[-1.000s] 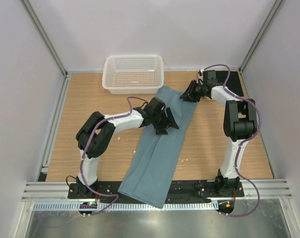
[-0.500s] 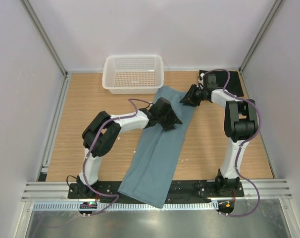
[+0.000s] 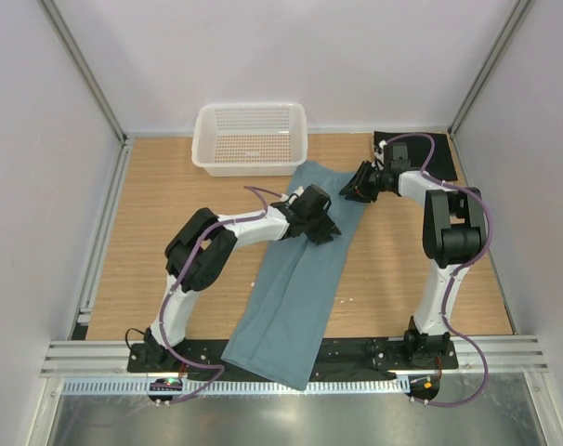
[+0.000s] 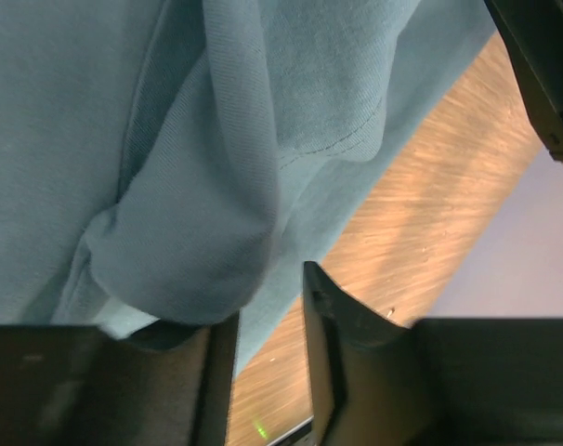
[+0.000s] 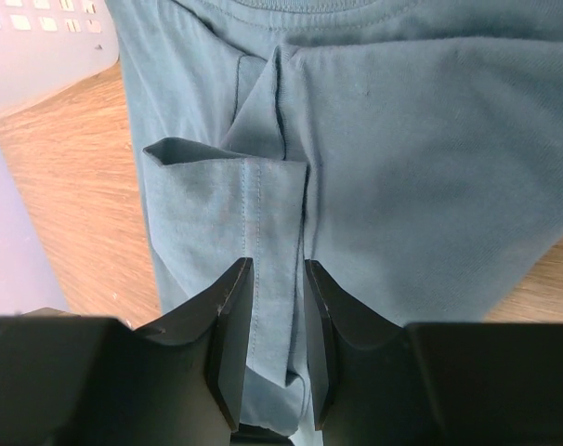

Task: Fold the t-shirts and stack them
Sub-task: Fold the tshirt

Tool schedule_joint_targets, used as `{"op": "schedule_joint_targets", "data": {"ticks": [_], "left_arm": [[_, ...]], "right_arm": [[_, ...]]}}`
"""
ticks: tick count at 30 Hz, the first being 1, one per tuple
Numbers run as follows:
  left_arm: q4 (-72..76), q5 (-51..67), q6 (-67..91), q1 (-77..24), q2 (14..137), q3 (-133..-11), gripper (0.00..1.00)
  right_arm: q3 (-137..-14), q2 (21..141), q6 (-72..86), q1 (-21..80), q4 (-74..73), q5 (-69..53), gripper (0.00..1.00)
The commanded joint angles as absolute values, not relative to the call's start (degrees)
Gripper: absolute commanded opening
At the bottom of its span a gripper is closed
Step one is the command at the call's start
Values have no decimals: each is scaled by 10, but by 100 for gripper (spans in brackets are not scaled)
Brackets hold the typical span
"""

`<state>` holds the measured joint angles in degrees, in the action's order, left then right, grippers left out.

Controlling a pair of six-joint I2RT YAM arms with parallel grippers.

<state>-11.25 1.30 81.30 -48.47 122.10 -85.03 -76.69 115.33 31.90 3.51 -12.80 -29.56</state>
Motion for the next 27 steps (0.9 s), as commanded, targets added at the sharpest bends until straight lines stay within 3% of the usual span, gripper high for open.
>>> {"op": "schedule_joint_targets", "data": {"ticks": [1, 5, 8, 10, 18, 27], "left_arm": [[-130, -20, 819, -484, 1227, -875, 29], [-137, -22, 809, -482, 1223, -870, 17], [-138, -20, 806, -476, 1214, -861, 6], [-138, -18, 802, -472, 1207, -860, 0], [-138, -16, 799, -459, 1180, -855, 0], [-136, -5, 805, -454, 1180, -853, 0]], "right_arm": [[-764, 1115, 325, 33, -100, -302, 34], [-770, 1122, 323, 33, -101, -315, 34], [-773, 1131, 324, 33, -99, -320, 43], [-777, 1142, 331, 33, -98, -323, 43], [-803, 1172, 349, 33, -78, -329, 31], [-865, 1226, 325, 33, -116, -315, 31]]}}
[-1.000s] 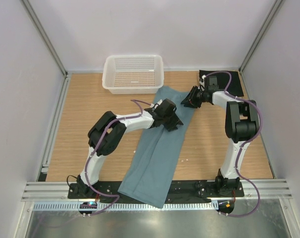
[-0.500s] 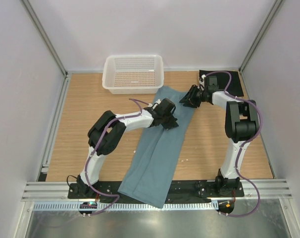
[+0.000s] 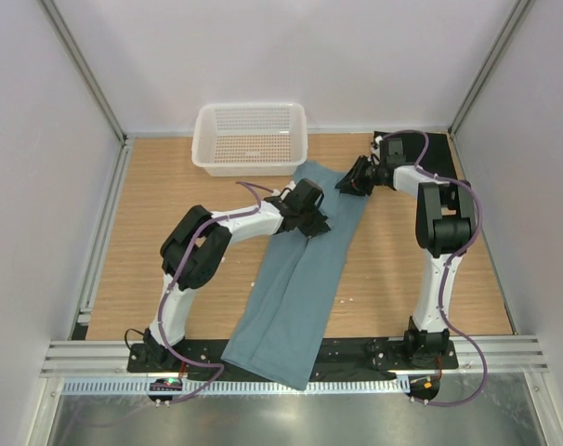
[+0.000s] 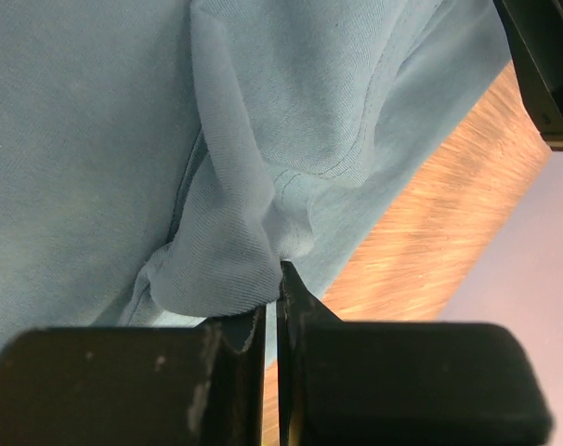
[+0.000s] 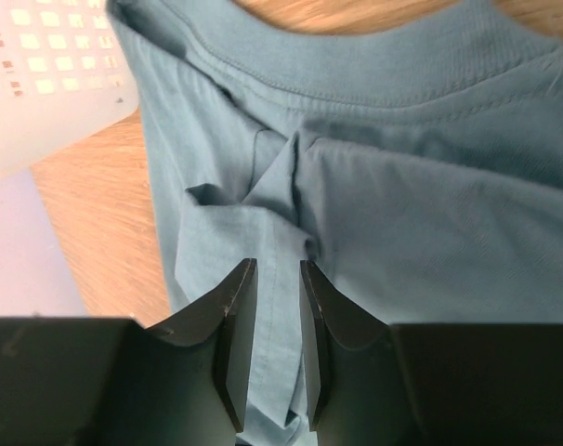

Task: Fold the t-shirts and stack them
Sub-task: Fold the tshirt

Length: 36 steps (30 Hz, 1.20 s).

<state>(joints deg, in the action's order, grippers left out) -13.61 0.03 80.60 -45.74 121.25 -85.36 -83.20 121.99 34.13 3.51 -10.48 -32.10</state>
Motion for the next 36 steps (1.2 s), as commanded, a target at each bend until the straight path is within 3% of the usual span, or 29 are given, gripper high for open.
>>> {"op": "schedule_joint_targets", "data": {"ticks": [1, 16, 31, 34, 36], "left_arm": [[-135, -5, 805, -454, 1180, -852, 0], [-130, -4, 805, -447, 1180, -848, 0], [-129, 25, 809, -438, 1172, -846, 0], [-129, 30, 811, -436, 1170, -846, 0], [-130, 33, 811, -435, 1167, -846, 0]], "right_arm": [[-874, 1229, 319, 33, -121, -311, 32], [-922, 1275, 303, 37, -141, -313, 32], [-944, 1231, 320, 38, -165, -320, 15], [-954, 1229, 316, 38, -181, -327, 5], [-961, 1229, 311, 38, -199, -325, 3]]}}
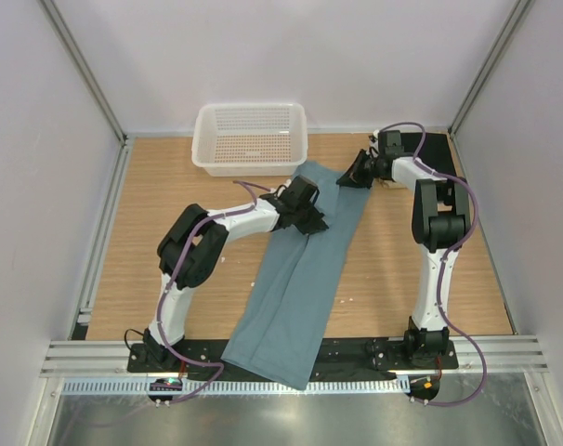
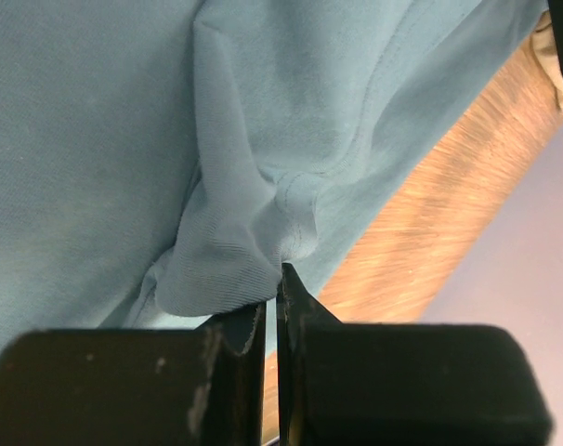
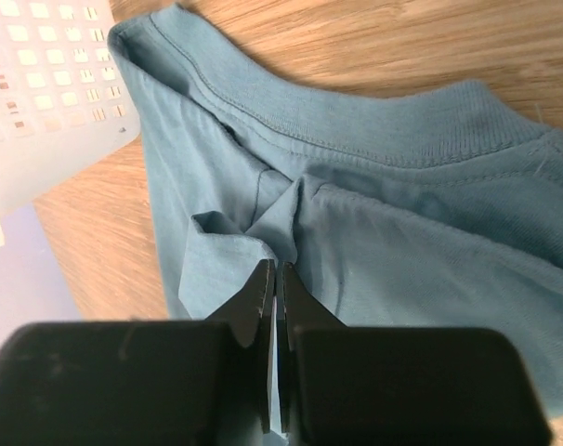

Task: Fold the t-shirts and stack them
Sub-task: Fold the tshirt

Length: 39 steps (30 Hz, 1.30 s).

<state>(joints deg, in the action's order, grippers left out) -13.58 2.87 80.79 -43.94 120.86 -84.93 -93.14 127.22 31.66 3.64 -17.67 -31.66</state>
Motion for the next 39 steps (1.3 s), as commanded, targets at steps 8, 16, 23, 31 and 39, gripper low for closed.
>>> {"op": "schedule_joint_targets", "data": {"ticks": [8, 16, 23, 31, 39], "left_arm": [[-129, 61, 820, -436, 1162, -851, 0], [-129, 107, 832, -441, 1176, -850, 0], [-129, 156, 844, -455, 1205, -874, 0], [-129, 189, 846, -461, 1246, -895, 0], [-130, 199, 844, -458, 1268, -902, 0]], "right_arm": [[-985, 1190, 271, 32, -287, -250, 1], [-969, 1165, 260, 16, -316, -230, 1], [-962, 1166, 240, 7, -339, -215, 1], [-953, 1181, 235, -11, -317, -219, 1], [-941, 1210, 236, -11, -295, -215, 2]]}}
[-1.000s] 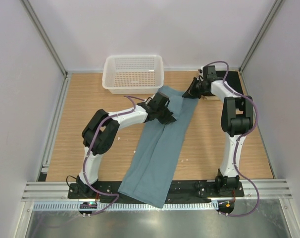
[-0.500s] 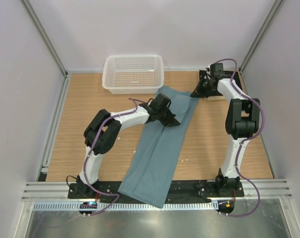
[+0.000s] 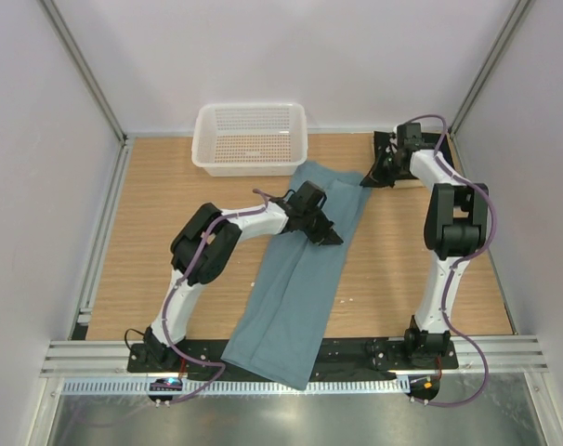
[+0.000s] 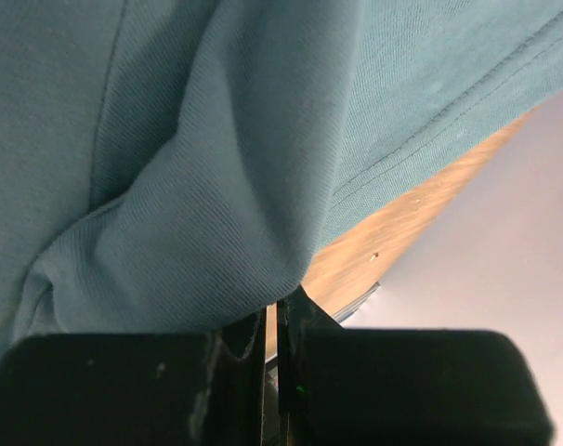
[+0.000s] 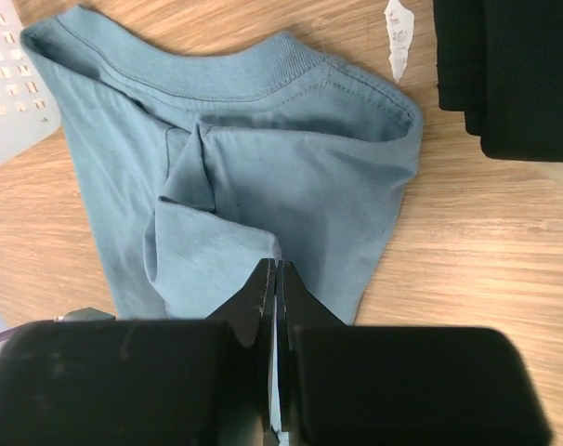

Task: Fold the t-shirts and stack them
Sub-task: Fold the tshirt

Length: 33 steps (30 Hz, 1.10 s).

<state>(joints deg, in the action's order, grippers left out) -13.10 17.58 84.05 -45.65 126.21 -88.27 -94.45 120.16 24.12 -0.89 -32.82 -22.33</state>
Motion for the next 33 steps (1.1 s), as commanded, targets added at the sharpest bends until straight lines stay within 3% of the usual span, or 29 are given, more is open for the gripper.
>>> {"op": "schedule_joint_targets", "data": {"ticks": [1, 3, 4, 5, 7, 10, 13, 19, 22, 23, 26, 33], "left_arm": [[-132, 198, 843, -456, 1267, -900, 2], [-137, 198, 836, -453, 1266, -901, 12], [-150, 198, 831, -453, 1265, -903, 25], [-152, 199, 827, -452, 1257, -903, 29], [-173, 204, 809, -453, 1243, -905, 39], [-216, 198, 760, -447, 1199, -909, 43], [-234, 199, 724, -429, 1146, -890, 42], [-243, 201, 658, -392, 1109, -902, 30], [-227, 218, 635, -381, 1142, -928, 27], [-220, 242, 634, -378, 1158, -934, 26], [-197, 267, 625, -371, 1212, -970, 20], [-167, 289, 600, -367, 1266, -995, 17]], "right_arm": [[-943, 1215, 235, -11, -294, -218, 2], [-948, 1229, 231, -11, -293, -217, 2], [-952, 1233, 229, -11, -296, -215, 3], [-965, 1236, 222, -11, -304, -209, 3], [-973, 1232, 208, -11, -321, -201, 12], [-985, 1219, 198, -11, -337, -179, 25], [-1018, 1205, 187, -9, -373, -166, 29], [-1026, 1161, 201, 0, -374, -184, 35], [-998, 1172, 241, 22, -327, -253, 22], [-993, 1179, 254, 26, -315, -272, 13], [-952, 1200, 335, 36, -215, -367, 2], [-893, 1252, 493, 61, 29, -463, 1]]}}
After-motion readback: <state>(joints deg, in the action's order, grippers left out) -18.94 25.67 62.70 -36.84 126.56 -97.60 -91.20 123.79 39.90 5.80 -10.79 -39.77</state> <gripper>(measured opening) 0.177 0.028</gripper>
